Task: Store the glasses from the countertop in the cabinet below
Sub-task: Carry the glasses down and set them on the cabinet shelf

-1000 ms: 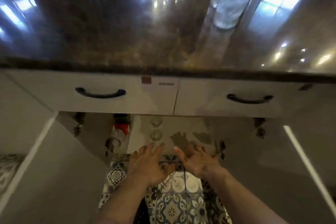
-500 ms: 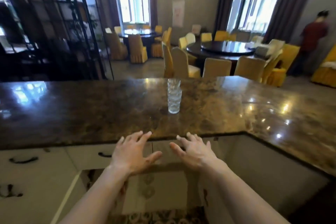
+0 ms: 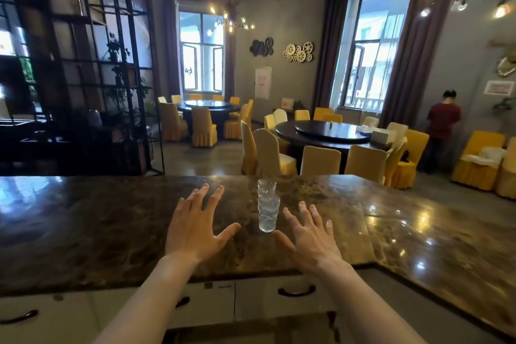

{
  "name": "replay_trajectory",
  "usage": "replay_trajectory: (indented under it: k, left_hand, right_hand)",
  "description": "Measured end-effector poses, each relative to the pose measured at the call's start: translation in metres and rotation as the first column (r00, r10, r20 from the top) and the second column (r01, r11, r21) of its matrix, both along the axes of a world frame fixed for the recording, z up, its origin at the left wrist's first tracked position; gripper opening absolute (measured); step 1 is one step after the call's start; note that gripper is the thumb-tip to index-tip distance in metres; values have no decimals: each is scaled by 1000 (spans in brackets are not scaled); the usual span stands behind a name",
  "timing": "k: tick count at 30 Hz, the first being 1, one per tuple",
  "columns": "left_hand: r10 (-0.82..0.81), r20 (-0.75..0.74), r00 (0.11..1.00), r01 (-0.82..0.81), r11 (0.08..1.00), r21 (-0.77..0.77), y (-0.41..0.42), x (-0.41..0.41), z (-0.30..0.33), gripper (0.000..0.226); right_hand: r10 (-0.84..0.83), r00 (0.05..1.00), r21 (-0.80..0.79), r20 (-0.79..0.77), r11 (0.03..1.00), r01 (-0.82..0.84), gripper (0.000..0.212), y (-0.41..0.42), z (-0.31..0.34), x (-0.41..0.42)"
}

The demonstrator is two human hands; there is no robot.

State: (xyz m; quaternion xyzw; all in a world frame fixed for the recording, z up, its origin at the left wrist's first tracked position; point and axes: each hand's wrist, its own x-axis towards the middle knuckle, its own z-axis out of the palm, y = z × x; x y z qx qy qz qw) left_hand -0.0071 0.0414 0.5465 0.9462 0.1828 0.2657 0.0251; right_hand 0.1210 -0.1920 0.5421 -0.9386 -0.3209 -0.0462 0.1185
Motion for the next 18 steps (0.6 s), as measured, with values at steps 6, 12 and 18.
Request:
replay_trajectory:
  k: [6, 12, 18]
  left_hand:
    - [-51, -85, 995, 44, 996, -76, 40, 30, -13, 92]
    - [-118, -197, 973, 84, 982, -172, 68, 85, -43, 93]
    - [-121, -229, 966, 75, 976, -203, 95, 193, -64, 88]
  right_hand:
    - [-43, 999, -1, -21, 999, 43, 74, 17, -18, 28]
    - [-50, 996, -26, -79, 998, 48, 82, 42, -44, 73]
    - [56, 992, 5, -112, 998, -55, 90, 89, -66, 163]
